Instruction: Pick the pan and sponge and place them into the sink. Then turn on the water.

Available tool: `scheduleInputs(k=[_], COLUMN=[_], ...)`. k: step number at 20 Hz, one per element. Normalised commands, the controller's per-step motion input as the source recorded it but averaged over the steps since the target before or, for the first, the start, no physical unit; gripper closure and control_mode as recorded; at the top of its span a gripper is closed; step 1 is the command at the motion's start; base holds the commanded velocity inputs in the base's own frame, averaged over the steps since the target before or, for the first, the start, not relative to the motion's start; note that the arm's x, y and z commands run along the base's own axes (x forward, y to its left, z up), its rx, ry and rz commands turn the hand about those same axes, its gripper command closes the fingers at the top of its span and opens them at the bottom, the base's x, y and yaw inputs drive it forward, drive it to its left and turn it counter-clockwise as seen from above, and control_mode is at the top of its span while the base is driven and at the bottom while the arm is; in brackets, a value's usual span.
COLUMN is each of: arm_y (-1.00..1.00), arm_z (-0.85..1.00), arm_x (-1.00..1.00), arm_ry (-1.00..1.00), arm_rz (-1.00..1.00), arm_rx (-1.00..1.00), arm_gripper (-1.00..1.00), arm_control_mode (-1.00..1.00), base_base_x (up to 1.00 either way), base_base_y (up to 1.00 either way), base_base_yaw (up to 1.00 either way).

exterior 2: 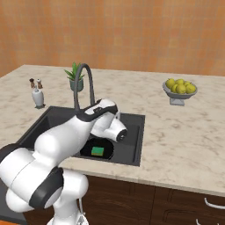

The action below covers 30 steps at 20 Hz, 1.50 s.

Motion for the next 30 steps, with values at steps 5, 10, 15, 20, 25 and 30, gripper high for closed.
scheduleInputs(k=[5,10,15,20,25,30], arm_y=[0.00,0.00,0.02,0.10,0.09,0.10], arm_z=[-0.20,-0.17,0.00,0.00,0.00,-0.05], arm_x=[0.02,0.15,0.27,0.35,0.35,0.35], arm_ry=[-0.06,-0.01,0.00,0.00,0.00,0.00], arm_rz=[0.00,0.00,0.00,0.00,0.00,0.00], arm_rx=[0.00,0.00,0.00,0.00,0.00,0.00], arm_gripper=[-1.00,-1.00,-1.00,-1.00,-1.00,-1.00], arm_control_mode=[-1.00,-1.00,-1.00,-1.00,-1.00,-1.00], base_base_x=[0.00,0.00,0.00,0.00,0.00,0.00], base_base_y=[0.00,0.00,0.00,0.00,0.00,0.00], base_base_yaw=[0.00,0.00,0.00,0.00,0.00,0.00])
